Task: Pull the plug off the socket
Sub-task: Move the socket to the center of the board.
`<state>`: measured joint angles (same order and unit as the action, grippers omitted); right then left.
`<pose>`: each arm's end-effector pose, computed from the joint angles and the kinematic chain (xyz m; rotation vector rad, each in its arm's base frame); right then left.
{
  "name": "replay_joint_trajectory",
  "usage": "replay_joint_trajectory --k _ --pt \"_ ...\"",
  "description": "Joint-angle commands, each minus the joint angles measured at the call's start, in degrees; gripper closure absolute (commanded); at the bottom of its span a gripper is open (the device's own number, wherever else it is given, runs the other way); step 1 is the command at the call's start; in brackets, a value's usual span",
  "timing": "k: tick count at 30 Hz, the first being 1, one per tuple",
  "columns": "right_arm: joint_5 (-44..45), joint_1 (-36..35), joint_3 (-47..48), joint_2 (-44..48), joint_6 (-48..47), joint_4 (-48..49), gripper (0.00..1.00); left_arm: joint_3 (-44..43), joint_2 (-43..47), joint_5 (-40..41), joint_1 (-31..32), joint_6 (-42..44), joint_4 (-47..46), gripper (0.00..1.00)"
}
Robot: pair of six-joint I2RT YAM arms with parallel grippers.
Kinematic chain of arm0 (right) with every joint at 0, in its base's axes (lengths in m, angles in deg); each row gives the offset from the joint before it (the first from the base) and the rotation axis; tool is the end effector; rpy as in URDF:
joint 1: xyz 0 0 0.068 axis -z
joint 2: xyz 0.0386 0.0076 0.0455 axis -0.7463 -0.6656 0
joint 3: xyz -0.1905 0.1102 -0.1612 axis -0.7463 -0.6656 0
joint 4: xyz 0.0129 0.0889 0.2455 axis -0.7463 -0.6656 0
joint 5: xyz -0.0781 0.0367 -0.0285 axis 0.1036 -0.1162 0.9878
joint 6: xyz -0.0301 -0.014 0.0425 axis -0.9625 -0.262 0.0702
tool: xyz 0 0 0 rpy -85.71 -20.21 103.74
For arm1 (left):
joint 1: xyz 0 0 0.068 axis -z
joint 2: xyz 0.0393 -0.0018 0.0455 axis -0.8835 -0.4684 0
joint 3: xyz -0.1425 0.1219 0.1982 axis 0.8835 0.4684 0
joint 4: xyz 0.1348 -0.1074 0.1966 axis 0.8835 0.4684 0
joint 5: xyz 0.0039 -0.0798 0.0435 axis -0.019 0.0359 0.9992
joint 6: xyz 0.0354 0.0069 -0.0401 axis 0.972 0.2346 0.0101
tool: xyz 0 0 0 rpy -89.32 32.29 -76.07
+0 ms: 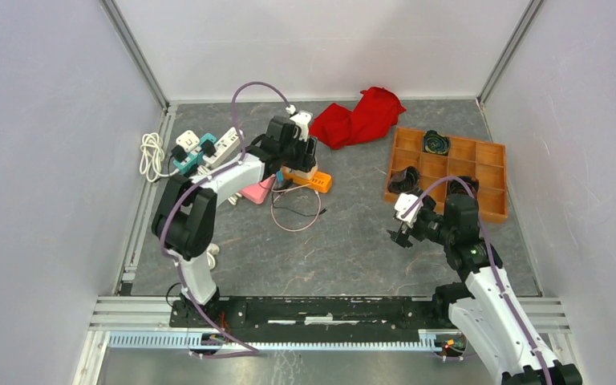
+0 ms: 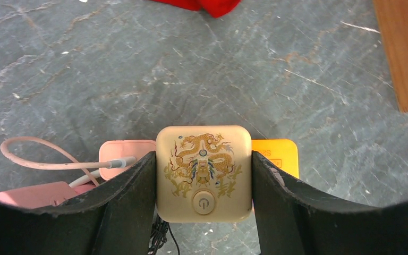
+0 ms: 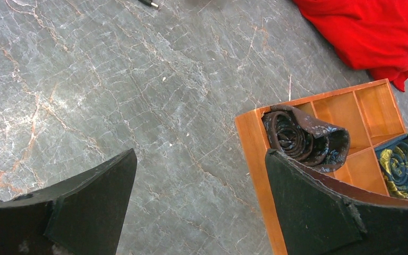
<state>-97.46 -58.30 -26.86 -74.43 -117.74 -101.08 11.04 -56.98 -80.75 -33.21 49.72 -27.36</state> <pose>0.1432 0.0457 0.2264 -1.1587 1.6650 0.3044 0.3650 -0.2048 0.2269 0.5033 2.2149 -0.4238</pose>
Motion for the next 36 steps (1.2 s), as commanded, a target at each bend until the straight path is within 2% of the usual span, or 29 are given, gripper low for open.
replay_joint_trajectory --k 1,9,14,18,25,31,36 --pt "-0.91 -0.24 2.36 -0.43 -0.18 0.04 0.02 4.83 6.33 -8.72 1.72 1.99 -11.88 0.98" --pt "-1.37 -0.25 2.36 -1.28 0.01 -0.01 0.02 19.04 12.21 -18.67 1.89 1.06 -30.12 0.98" --pt "-1.53 -0.22 2.41 -1.96 0.21 -0.12 0.02 21.26 11.12 -22.51 3.40 0.96 -34.42 0.98" --pt "-1.62 -0.20 2.45 -2.42 0.39 -0.14 0.02 22.36 11.78 -23.60 5.84 4.04 -37.10 0.98" --pt "-2.44 -0.25 2.62 -3.33 0.91 -0.17 0.02 26.32 13.77 -27.33 6.38 5.39 -45.42 0.98" --pt "-7.80 -0.18 2.74 -6.62 6.35 2.56 0.02 29.46 13.96 -28.23 6.38 2.26 -51.21 0.98" --pt "-18.58 -0.21 2.71 -15.37 17.36 10.76 0.02 34.98 14.64 -26.17 6.62 -2.56 -60.49 0.98"
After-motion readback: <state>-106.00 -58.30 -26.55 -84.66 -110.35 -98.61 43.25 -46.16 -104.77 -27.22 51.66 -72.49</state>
